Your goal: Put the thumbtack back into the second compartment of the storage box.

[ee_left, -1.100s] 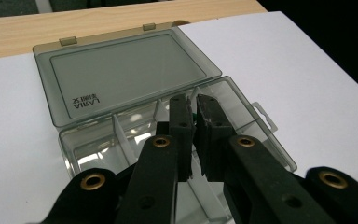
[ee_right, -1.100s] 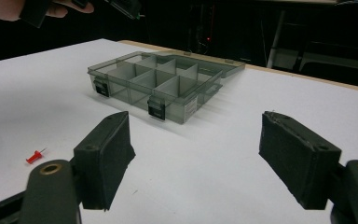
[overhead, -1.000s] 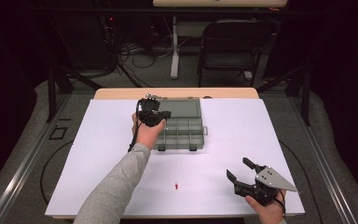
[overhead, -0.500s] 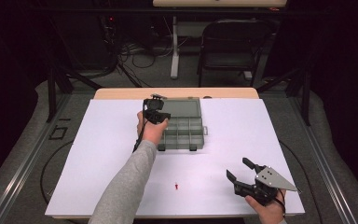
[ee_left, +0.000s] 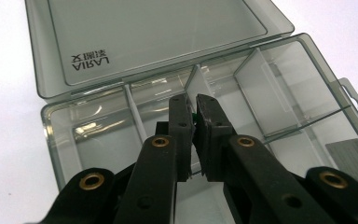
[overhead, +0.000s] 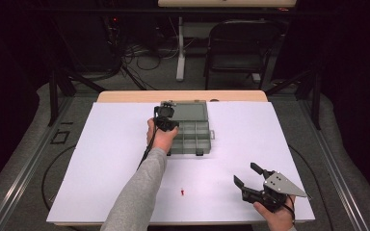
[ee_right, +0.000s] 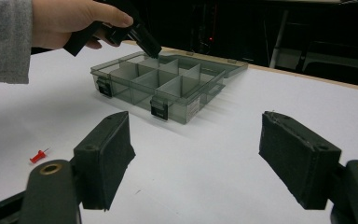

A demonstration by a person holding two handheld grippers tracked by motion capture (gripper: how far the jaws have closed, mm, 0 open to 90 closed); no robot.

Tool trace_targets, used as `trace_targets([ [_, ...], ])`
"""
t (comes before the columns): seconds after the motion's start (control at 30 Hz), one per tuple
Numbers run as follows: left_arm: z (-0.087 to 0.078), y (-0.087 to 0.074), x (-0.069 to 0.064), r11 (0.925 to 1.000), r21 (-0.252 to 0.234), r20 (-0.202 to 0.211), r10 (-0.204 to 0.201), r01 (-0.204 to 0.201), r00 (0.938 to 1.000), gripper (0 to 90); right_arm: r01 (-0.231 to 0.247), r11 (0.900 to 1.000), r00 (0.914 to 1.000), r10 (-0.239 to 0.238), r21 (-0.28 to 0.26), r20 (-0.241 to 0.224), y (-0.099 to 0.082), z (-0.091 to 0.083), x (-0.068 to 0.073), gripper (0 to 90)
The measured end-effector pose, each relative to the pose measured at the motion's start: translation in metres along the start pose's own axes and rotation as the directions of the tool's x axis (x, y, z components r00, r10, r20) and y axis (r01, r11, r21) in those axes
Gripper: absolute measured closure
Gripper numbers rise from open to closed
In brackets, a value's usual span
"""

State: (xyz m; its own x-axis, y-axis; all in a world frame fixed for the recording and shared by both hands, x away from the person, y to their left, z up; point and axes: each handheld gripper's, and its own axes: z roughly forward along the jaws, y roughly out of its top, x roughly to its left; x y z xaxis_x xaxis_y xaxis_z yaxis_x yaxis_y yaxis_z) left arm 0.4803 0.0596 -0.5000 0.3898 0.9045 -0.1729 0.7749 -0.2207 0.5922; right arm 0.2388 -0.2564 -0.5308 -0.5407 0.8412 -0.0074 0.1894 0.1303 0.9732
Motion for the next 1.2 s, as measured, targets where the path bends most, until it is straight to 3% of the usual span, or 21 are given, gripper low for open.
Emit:
trace_targets([
  [0.53,-0.001,-0.001,0.003,1.0000,-0.003,0.002,0.004,-0.004,1.0000,83.8,0.003,1.0000,1.0000,-0.003,0.001,-0.004,0.000,0.001,0.001,24.3],
  [0.63,0.000,-0.001,0.001,0.9998,-0.015,0.010,0.008,-0.008,0.9999,78.2,0.003,1.0000,1.0000,-0.003,0.001,-0.004,0.000,0.001,0.001,24.3],
  [0.7,-0.001,-0.002,0.000,0.9993,-0.036,-0.001,0.014,-0.014,0.9999,68.7,0.003,1.0000,1.0000,-0.003,0.001,-0.003,0.000,0.000,0.000,24.4],
  [0.87,-0.007,-0.001,-0.002,0.9932,-0.096,-0.025,0.064,-0.066,0.9976,53.0,0.003,1.0000,1.0000,-0.003,0.000,-0.001,0.000,0.000,0.000,24.3],
  [1.0,-0.018,0.000,-0.003,0.9878,-0.112,-0.026,0.106,-0.108,0.9941,53.0,-0.001,1.0000,1.0000,0.001,-0.005,0.002,0.000,0.000,0.000,24.4],
  [1.1,-0.027,-0.001,-0.006,0.9832,-0.125,0.003,0.135,-0.133,0.9909,53.0,-0.004,1.0000,1.0000,0.004,-0.005,0.003,0.000,-0.001,0.000,24.4],
  [1.2,-0.035,-0.007,-0.008,0.9760,-0.134,0.052,0.180,-0.172,0.9823,52.7,-0.002,1.0000,1.0000,0.002,-0.004,0.003,0.000,-0.001,0.000,24.3],
])
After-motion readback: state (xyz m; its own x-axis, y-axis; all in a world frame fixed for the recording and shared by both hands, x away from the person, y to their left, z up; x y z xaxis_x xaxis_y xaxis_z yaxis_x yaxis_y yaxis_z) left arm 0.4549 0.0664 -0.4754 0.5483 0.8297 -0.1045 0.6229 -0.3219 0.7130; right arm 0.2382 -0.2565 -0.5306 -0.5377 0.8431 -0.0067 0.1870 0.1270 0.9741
